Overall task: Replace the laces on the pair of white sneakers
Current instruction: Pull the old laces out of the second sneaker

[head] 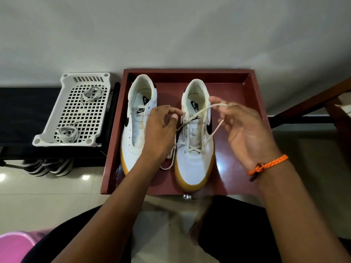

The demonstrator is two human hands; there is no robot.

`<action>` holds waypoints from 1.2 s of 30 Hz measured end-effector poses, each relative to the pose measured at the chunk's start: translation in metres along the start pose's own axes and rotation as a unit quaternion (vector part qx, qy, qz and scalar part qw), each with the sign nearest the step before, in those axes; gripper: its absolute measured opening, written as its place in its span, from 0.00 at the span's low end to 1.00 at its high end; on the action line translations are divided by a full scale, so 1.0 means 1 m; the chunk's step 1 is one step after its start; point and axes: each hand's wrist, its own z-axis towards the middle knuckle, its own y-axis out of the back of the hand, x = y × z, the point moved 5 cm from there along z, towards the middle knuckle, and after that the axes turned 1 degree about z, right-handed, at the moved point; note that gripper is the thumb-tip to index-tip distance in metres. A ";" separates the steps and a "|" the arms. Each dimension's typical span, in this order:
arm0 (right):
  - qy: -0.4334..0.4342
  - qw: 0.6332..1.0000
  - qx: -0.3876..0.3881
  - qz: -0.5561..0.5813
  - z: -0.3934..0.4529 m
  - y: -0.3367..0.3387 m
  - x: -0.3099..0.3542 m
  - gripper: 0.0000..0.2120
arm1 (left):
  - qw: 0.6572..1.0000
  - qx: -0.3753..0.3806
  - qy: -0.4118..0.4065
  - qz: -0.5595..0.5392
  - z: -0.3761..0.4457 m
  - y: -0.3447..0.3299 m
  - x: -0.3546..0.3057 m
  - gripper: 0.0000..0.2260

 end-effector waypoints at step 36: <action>0.102 0.877 -0.126 -0.453 -0.004 0.010 -0.006 0.06 | 0.994 0.054 0.043 0.084 -0.009 -0.006 0.004 0.08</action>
